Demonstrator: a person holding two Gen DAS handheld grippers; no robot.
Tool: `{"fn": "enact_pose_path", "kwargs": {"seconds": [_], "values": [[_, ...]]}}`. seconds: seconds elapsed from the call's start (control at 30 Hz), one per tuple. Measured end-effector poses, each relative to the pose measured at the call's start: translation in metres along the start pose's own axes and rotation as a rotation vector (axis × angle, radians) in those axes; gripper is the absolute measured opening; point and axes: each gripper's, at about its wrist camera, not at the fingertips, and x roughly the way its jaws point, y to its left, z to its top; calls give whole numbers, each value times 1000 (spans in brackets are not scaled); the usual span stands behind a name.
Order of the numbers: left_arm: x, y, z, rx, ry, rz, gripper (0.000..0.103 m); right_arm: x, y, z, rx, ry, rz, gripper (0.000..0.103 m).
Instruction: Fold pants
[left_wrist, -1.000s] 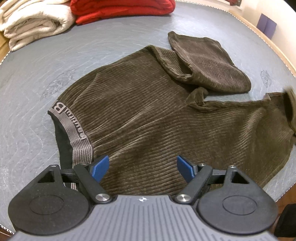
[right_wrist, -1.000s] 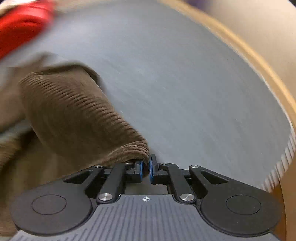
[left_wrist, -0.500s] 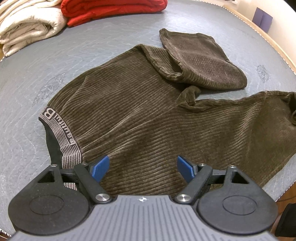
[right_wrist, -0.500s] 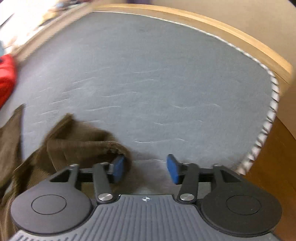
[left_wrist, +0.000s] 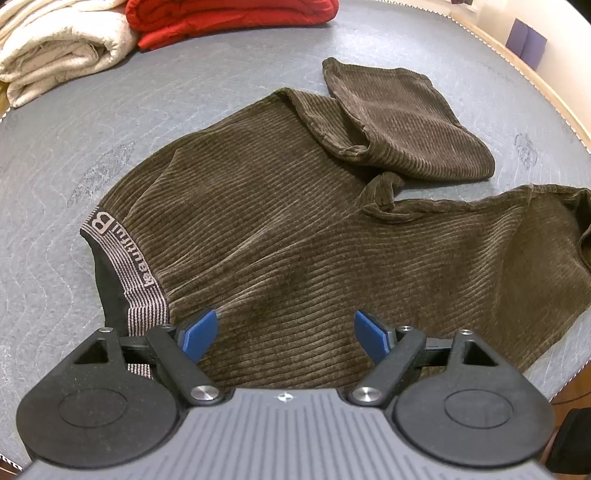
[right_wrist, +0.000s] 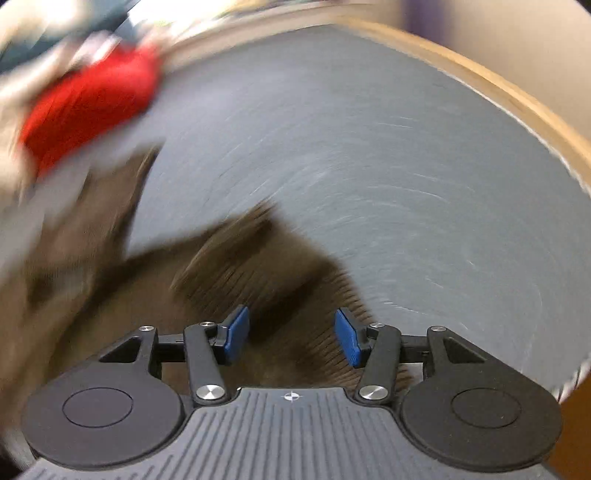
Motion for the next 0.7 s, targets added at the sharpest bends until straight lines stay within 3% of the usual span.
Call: {"fn": "enact_pose_path", "kwargs": {"seconds": [0.17,0.27,0.33,0.37,0.47,0.6,0.63,0.7], "values": [[0,1,1,-5,1,5,86,31,63,-34,-490,141,-161,52],[0,-2,1,-2,2,6,86,39,78,-59,-645,191,-220,49],[1,-4,0,5,4,7,86,39,78,-60,-648,194,-218,30],[1,-5,0,7,4,7,86,38,78,-58,-639,189,-217,12],[2,-7,1,11,0,6,86,20,69,-44,-524,112,-193,7],[2,-8,1,14,-1,3,86,-19,14,-10,-100,-85,-151,7],[3,-8,1,17,0,4,86,-29,-7,-5,28,-132,-172,7],[4,-9,1,21,3,2,86,-39,-41,-6,245,-186,-302,7]]}}
